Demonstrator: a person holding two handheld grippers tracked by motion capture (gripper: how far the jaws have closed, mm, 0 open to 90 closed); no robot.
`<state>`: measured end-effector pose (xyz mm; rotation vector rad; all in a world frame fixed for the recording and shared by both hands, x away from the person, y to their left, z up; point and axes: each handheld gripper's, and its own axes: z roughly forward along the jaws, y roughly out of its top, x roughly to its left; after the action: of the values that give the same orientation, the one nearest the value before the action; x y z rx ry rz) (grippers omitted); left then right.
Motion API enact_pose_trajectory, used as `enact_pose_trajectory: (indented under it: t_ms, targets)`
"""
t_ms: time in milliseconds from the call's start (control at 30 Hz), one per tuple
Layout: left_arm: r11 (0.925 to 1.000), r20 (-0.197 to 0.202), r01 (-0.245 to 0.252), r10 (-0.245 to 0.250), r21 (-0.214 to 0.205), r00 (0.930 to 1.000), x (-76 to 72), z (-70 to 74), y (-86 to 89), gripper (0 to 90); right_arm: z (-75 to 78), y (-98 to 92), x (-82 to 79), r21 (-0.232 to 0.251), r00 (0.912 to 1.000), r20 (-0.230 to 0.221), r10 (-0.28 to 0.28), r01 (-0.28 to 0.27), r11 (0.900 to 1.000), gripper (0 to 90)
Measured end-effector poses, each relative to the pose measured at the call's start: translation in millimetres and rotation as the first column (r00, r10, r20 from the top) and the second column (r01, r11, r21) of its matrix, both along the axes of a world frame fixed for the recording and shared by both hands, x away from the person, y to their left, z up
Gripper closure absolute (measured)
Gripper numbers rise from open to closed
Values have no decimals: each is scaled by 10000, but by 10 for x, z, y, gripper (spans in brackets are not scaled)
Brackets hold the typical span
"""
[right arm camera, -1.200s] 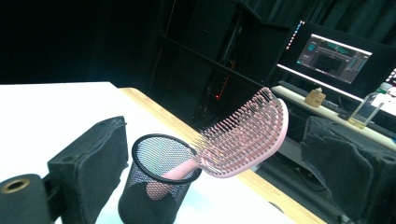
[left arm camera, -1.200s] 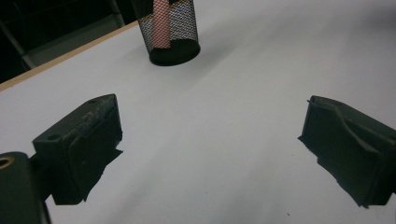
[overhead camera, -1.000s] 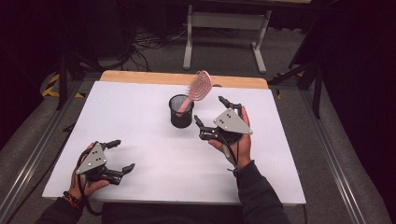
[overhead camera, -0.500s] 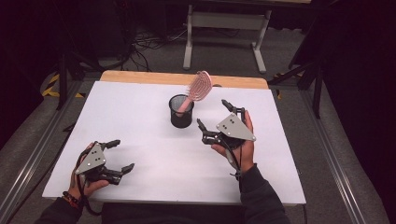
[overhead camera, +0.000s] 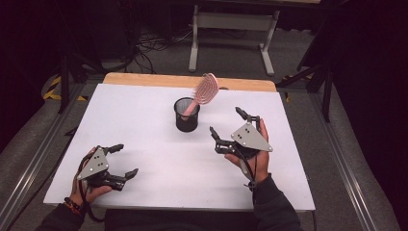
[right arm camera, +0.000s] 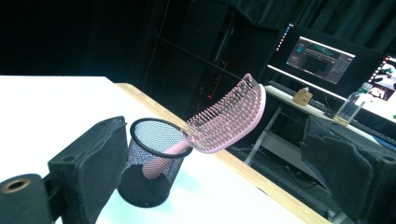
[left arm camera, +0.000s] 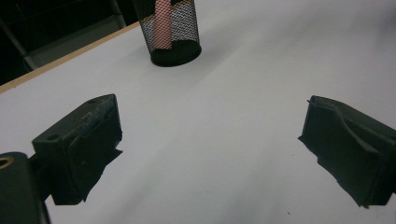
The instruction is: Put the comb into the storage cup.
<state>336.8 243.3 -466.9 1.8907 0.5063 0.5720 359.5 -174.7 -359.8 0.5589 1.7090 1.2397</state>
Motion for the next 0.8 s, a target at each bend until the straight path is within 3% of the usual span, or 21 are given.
enact_pose_trajectory:
  t_ms: [500, 800]
  targets:
    - [10000, 6, 19, -19, 64, 10000, -3, 5, -2, 57, -108, -101, -83, -350, 9999, -72, 95, -97, 9993, 73]
    - [9999, 22, 43, -43, 104, 10000, -7, 5, -5, 57, -293, -114, -152, -716, 9999, -153, 45, -56, 9974, 71]
